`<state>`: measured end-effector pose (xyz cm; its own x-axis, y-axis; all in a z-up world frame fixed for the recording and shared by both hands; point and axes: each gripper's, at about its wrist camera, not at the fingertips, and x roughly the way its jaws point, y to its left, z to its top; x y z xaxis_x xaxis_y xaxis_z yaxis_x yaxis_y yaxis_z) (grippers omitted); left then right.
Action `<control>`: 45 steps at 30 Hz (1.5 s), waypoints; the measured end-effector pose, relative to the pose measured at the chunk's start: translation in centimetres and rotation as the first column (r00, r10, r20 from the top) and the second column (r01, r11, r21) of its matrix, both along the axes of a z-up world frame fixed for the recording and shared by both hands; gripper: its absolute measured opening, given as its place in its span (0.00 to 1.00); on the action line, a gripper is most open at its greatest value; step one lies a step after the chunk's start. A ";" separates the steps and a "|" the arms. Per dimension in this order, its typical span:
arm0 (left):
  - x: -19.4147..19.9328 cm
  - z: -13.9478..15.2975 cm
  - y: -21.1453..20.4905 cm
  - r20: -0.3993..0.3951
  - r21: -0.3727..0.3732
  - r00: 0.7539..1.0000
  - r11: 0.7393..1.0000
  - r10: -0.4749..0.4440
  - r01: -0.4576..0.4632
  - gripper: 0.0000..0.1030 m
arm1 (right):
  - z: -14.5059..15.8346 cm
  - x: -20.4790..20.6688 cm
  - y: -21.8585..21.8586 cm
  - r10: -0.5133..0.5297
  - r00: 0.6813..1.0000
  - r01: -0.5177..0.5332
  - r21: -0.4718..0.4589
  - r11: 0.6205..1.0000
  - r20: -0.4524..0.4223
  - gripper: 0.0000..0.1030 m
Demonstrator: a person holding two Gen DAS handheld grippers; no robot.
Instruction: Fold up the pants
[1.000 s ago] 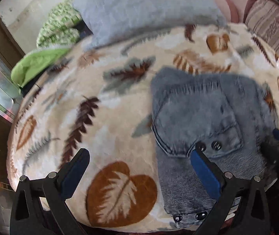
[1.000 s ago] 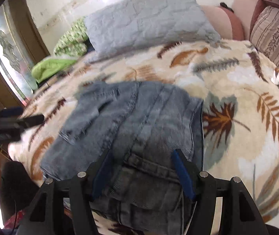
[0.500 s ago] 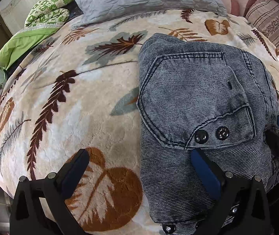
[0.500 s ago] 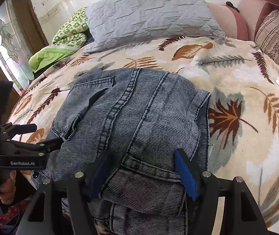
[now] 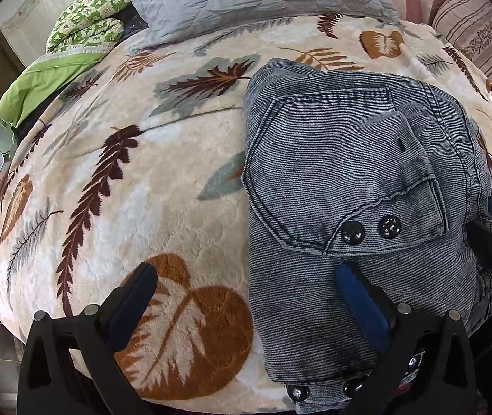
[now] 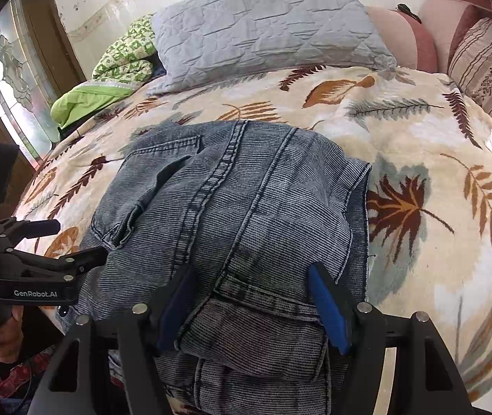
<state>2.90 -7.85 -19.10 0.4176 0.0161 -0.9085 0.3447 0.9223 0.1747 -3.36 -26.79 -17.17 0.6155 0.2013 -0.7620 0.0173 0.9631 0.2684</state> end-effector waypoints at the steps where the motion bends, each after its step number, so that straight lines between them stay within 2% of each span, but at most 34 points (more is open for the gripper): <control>1: 0.0 0.2 0.0 0.001 0.001 1.000 1.000 -0.005 0.005 1.00 | 0.0 0.0 0.0 -0.001 1.000 0.001 0.002 1.000 -0.001 0.69; 5: -0.1 1.5 0.4 0.026 -0.002 1.000 1.000 -0.010 0.010 1.00 | 0.8 -0.1 0.0 -0.012 1.000 0.012 -0.006 1.000 0.013 0.69; 7: -0.1 2.7 1.0 0.050 -0.030 0.999 1.000 0.004 -0.003 1.00 | 1.5 -0.5 0.0 -0.021 0.999 0.021 -0.019 1.000 0.048 0.69; 8: -0.1 3.3 1.3 0.063 -0.044 0.998 0.999 0.012 -0.010 1.00 | 2.2 -1.0 -0.1 -0.033 0.995 0.034 -0.017 0.999 0.093 0.69; 13: 0.4 6.5 2.3 0.145 -0.091 0.988 0.995 0.050 -0.037 1.00 | 3.2 -1.4 -0.4 -0.050 0.986 0.053 -0.013 0.999 0.158 0.69; 23: 0.4 10.2 2.4 0.251 -0.123 0.966 0.992 0.062 -0.032 1.00 | 2.3 -0.7 0.1 -0.037 0.992 0.041 -0.033 0.999 0.120 0.69; 35: 0.9 11.1 2.3 0.263 -0.142 0.962 0.989 0.072 -0.035 1.00 | 1.1 0.5 0.0 -0.041 0.997 0.041 -0.004 0.999 0.070 0.69; 45: 0.3 12.2 1.8 0.288 -0.137 0.956 0.990 0.061 -0.022 1.00 | 0.9 0.8 0.0 -0.045 0.997 0.044 0.010 0.999 0.063 0.71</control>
